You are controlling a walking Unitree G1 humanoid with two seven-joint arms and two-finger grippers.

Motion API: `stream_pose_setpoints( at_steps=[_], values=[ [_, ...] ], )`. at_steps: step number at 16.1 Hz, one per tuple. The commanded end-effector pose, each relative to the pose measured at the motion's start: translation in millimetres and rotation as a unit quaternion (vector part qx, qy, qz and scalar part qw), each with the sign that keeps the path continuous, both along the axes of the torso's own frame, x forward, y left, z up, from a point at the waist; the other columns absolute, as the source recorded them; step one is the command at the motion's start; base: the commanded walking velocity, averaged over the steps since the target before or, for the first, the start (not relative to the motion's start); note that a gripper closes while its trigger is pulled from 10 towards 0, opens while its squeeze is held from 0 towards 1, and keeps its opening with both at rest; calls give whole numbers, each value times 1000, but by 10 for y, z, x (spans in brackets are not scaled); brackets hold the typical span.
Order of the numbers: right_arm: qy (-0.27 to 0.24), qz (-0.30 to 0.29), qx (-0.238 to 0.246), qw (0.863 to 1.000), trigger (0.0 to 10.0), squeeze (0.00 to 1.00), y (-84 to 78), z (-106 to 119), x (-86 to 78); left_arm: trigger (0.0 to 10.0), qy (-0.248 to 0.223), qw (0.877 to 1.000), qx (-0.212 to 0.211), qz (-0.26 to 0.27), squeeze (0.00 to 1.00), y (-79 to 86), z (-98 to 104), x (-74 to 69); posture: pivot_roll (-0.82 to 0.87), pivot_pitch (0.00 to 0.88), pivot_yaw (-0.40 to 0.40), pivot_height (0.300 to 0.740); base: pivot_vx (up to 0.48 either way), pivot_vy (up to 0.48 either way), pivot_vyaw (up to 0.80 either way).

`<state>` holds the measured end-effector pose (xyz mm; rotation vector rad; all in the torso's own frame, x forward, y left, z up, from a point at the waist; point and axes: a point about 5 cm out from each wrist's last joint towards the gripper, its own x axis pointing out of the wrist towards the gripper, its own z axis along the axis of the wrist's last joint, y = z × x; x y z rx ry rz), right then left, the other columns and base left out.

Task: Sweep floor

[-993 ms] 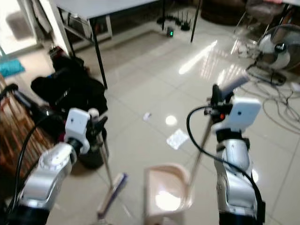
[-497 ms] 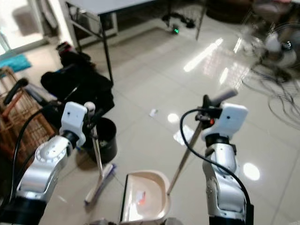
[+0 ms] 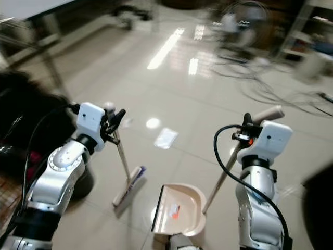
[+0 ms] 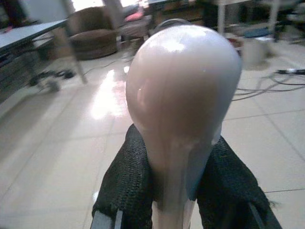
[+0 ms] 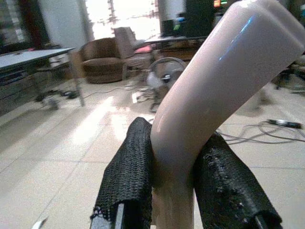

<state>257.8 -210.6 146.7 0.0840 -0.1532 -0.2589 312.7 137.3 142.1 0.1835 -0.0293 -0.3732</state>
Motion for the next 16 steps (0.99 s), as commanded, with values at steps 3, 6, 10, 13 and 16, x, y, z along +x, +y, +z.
stream_pose_setpoints(
  at_steps=[3, 6, 10, 13, 16],
  values=[
    [-29, 22, 2, 999, 10000, 0, 31, 151, 17, 10000, -28, 1000, 0, 2, 0, 14, 115, 49, -139, 81, 33, 740, 335, 0, -533],
    [-23, 32, -3, 999, 10000, 0, 51, 150, 31, 10000, -31, 999, 0, 6, 0, 37, 121, 50, -138, 82, 31, 740, 340, 0, 0],
    [-17, 40, -5, 999, 10000, 0, 62, 146, 36, 10000, -29, 999, 5, 19, 0, 107, 95, 24, -135, 82, 27, 740, 342, 0, 0],
    [-18, 42, -6, 999, 10000, 0, 65, 151, 39, 10000, -26, 999, 8, 25, 0, 147, 72, 3, -132, 83, 27, 740, 340, 0, 0],
    [-19, 43, -6, 999, 10000, 0, 68, 159, 45, 10000, -25, 999, 9, 28, 0, 160, 65, 0, -132, 82, 29, 740, 342, 0, 0]
  ],
)
